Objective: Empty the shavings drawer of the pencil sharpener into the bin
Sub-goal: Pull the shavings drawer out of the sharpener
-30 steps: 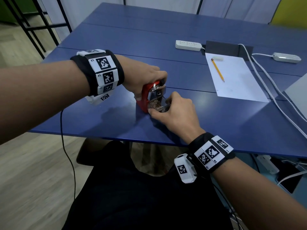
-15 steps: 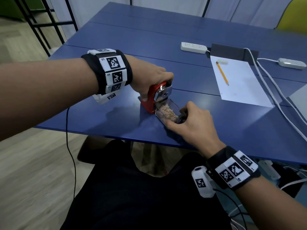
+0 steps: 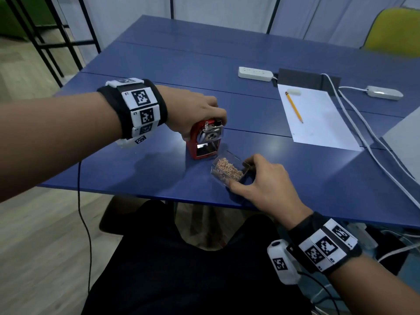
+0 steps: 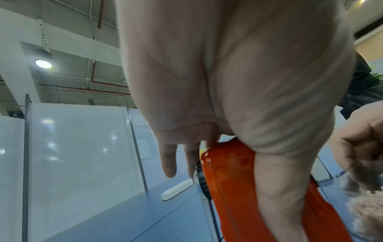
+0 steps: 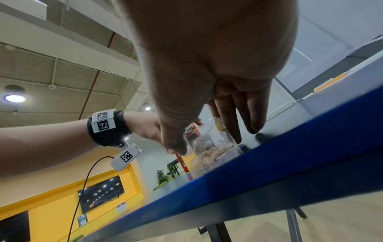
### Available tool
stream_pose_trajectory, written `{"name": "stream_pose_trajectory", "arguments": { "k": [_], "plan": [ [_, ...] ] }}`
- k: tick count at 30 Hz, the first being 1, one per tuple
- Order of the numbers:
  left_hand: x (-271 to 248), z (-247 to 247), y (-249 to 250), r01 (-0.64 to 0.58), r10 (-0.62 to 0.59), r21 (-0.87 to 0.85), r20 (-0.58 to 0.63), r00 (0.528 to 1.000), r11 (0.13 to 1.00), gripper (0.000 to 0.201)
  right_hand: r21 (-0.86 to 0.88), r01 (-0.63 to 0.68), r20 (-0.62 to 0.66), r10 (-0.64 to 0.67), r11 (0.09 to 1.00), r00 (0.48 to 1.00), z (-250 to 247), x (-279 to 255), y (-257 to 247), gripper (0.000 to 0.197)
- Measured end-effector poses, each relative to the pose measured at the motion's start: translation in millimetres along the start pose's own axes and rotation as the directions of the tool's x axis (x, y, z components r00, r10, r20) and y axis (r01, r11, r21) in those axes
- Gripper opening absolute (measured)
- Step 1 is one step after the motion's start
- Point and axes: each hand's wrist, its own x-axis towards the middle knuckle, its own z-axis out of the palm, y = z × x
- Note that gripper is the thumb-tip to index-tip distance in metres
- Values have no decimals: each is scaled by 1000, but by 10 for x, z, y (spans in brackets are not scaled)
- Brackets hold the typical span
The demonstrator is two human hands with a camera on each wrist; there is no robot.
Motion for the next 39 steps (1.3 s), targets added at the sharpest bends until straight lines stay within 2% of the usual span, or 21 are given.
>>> {"name": "stream_pose_trajectory", "arguments": {
  "k": [2,4,6,10,13,17,21,26,33,39],
  "plan": [
    [-44,93,-14,37,-39,-30,-57,998,999,122,0,1,12,-1,1000,1000,0,-2,7,91],
    [-158,182,10,100,-107,-75,-105,989,992,144,17,16,27,-16,1000,1000,-17,-6,14,98],
    [-340,246,92,178,-201,-148,-157,967,973,153,57,38,36,-40,998,999,-38,-13,31,105],
    [-759,394,395,212,-297,-254,-372,879,944,132,43,79,37,-81,996,996,-17,15,50,91],
    [-1011,544,546,165,-324,-361,-440,838,918,112,27,84,16,-85,996,996,0,28,7,81],
    [-1285,708,525,98,-336,-483,-436,835,870,91,46,127,16,-128,991,992,-19,-18,-156,85],
    [-1507,804,508,92,-359,-573,-372,856,814,83,51,181,34,-183,982,983,-18,-67,-367,76],
    [-1658,933,551,125,-362,-604,-288,886,787,94,49,269,36,-271,962,962,29,-148,-634,67],
    [-1794,1095,576,161,-371,-670,-182,910,724,113,104,373,81,-381,922,921,171,-182,-897,71],
    [-1944,1238,514,182,-391,-691,-157,907,699,111,163,451,99,-470,877,877,397,-111,-1113,71]
  ]
}}
